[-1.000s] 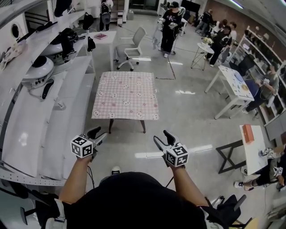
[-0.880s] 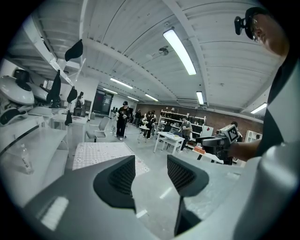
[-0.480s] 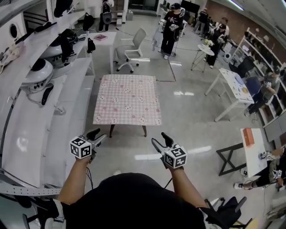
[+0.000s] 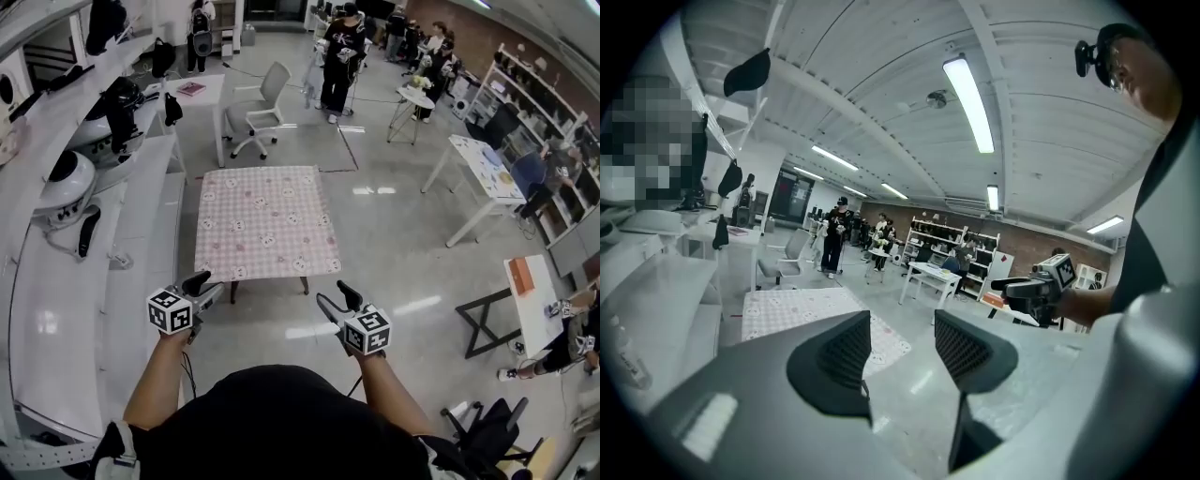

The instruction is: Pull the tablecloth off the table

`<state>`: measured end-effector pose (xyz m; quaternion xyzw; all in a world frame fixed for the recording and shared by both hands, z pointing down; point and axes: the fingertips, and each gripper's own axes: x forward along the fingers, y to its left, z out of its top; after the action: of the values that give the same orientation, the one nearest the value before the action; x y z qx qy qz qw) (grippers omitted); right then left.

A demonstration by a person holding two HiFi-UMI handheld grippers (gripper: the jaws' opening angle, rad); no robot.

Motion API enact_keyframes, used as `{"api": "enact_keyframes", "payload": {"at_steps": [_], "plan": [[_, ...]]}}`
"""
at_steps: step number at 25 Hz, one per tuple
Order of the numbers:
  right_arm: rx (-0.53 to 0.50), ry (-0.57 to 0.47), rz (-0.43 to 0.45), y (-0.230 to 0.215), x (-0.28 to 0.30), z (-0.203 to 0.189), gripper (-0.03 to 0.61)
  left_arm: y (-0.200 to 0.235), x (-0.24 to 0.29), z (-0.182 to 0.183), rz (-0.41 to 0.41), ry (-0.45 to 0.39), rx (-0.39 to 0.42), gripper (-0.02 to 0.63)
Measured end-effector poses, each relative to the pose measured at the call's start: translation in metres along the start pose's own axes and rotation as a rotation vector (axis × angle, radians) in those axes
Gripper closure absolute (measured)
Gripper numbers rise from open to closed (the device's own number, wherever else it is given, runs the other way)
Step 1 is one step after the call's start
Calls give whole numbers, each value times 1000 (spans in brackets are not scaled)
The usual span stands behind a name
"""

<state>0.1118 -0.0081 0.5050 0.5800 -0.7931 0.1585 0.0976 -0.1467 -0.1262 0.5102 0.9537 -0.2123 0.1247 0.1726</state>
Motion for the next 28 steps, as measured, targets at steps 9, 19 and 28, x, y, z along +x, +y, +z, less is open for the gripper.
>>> {"api": "enact_keyframes", "payload": {"at_steps": [9, 19, 28], "plan": [[22, -14, -90, -1, 22, 15, 275, 34, 19, 17, -90, 21, 8, 410], [10, 36, -63, 27, 59, 13, 275, 66, 3, 10, -99, 23, -28, 405], [21, 75, -12, 19, 88, 5, 276, 80, 1, -12, -63, 42, -79, 405]]}}
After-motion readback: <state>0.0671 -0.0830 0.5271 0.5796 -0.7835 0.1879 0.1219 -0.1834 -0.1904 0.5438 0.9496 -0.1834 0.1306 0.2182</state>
